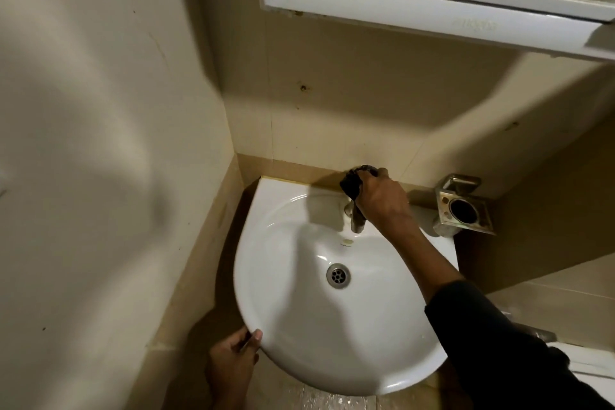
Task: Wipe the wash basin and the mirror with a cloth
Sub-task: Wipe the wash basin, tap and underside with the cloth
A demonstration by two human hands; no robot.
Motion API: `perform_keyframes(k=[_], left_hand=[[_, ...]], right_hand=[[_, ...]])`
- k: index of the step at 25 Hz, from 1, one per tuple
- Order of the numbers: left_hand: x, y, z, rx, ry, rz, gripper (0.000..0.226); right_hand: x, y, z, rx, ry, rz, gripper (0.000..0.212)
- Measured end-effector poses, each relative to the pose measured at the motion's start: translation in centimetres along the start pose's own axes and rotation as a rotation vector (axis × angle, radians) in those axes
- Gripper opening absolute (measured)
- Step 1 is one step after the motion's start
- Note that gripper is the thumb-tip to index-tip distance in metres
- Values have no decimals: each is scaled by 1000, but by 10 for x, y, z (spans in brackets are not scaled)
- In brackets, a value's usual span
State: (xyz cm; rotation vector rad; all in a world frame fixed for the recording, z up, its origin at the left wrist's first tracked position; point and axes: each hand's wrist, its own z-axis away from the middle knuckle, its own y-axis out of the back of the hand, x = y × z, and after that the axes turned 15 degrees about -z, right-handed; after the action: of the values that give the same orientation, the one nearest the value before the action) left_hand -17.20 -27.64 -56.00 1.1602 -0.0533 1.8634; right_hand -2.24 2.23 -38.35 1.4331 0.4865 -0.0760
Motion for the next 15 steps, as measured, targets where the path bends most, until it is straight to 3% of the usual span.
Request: perform_keyframes(k=[5,10,15], left_hand=[[-10,-1,-10,-21,15,2,35],[-2,-1,-6,-15,10,36,27],[-6,0,-5,-28,28,51,40]], right_hand=[[15,-21,56,41,41,-18,64],[22,-23,33,162,77,-161,45],[40,-32,66,173,91,-357,42]])
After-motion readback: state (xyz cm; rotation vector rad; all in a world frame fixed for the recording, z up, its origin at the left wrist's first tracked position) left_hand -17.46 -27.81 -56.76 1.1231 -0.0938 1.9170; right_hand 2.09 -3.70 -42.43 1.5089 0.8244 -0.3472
